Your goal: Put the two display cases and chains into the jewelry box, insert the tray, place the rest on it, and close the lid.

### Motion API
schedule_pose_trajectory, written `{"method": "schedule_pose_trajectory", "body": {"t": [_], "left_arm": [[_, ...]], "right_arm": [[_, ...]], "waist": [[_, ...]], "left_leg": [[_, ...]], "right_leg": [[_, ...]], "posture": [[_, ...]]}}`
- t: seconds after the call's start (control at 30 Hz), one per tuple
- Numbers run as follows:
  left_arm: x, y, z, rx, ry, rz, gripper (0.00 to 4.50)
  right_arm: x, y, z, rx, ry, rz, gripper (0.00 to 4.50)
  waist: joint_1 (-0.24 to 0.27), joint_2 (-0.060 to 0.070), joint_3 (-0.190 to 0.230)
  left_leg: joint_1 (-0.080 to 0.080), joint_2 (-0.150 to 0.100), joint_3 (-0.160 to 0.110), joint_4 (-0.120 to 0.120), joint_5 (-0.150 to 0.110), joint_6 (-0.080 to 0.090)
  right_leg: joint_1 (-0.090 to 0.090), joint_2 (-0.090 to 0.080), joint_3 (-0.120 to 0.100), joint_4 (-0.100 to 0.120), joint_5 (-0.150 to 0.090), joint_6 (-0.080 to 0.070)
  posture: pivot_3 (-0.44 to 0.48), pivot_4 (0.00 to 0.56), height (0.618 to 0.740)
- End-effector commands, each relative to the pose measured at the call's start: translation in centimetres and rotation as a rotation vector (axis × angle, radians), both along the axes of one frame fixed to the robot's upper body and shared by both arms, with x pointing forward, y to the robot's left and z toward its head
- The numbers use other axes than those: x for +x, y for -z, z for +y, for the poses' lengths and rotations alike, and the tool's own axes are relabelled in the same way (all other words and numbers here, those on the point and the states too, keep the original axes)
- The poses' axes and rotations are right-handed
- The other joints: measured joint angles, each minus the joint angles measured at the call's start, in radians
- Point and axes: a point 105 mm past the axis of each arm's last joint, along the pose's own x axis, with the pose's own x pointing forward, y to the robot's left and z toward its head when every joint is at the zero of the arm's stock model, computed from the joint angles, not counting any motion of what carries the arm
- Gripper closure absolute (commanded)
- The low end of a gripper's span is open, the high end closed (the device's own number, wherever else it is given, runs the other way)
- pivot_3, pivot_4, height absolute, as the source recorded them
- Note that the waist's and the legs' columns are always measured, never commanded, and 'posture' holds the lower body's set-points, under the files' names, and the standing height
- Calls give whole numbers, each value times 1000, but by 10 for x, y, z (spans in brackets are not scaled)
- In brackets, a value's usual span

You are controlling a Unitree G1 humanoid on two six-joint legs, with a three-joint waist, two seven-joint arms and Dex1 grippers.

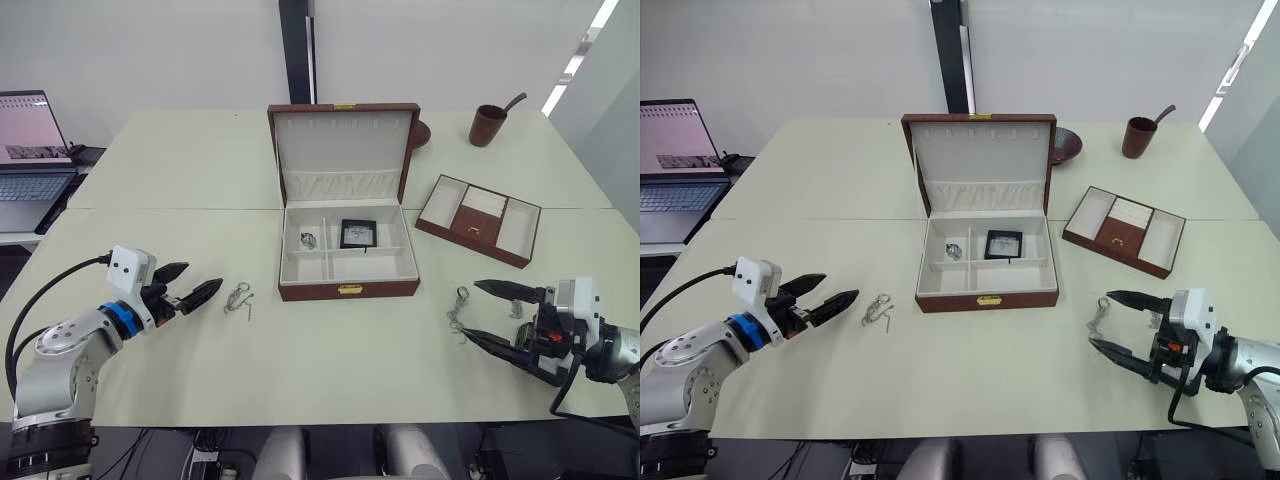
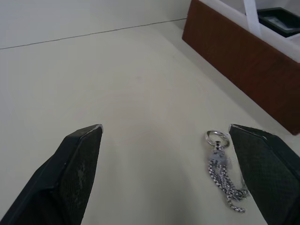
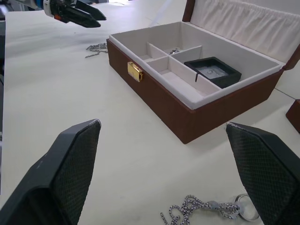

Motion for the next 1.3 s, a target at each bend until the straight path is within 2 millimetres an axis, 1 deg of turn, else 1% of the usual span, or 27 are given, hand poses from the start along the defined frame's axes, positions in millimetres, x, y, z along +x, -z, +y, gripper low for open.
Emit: {"method": "schedule_pose_trajectory", "body": {"t": [0.03,0.17,0.27,0.4,0.5,0.63,0.9,1.03,1.2,1.3], "left_arm": [[-5,2,-6,43,99,25,33],[-8,7,-17,44,161,57,33],[-8,14,-23,85,189,78,33],[-5,17,-25,103,180,65,33],[-3,24,-25,106,156,74,33],[-3,33,-28,110,145,97,33],[-5,44,-29,120,140,144,33],[-10,49,-31,114,154,184,865],[-12,52,-34,99,162,209,2371],[-12,54,-33,100,159,218,3197]], "right_arm": [[-4,-6,6,-31,-48,-60,0],[0,-4,3,-40,-39,-65,0],[2,-4,2,-42,-33,-70,0],[3,-4,1,-41,-24,-71,0],[4,-4,1,-39,-15,-74,0],[5,-3,1,-40,-8,-77,0],[7,-4,-1,-44,3,-79,0],[9,-5,-3,-37,14,-78,0],[10,-7,-2,-30,19,-81,0],[10,-7,-1,-30,21,-82,0]], "waist": [[0,0,0],[0,0,0],[0,0,0],[0,0,0],[0,0,0],[1,0,0],[1,1,0],[1,3,-1],[1,4,-2],[1,5,-3]], "left_leg": [[0,0,0,0,0,0],[0,1,0,0,0,0],[0,1,0,0,0,0],[0,1,-1,0,0,0],[0,1,-2,0,0,0],[0,1,-3,0,0,0],[2,1,-5,0,0,0],[3,0,-5,0,0,0],[3,0,-5,-1,0,0],[3,0,-5,-1,0,0]], "right_leg": [[0,0,0,0,0,0],[1,0,0,-3,0,0],[1,-1,0,-4,0,0],[1,-1,0,-4,0,0],[1,-1,0,-4,0,0],[2,-1,0,-4,0,1],[5,-2,-1,-4,0,1],[6,-2,-1,-4,0,1],[6,-3,-1,-5,0,1],[6,-4,-1,-5,0,1]], "posture": [[0,150,740],[0,150,740],[0,150,740],[0,150,740],[0,150,740],[0,150,740],[0,150,740],[0,150,740],[0,150,740],[0,150,740]]}}
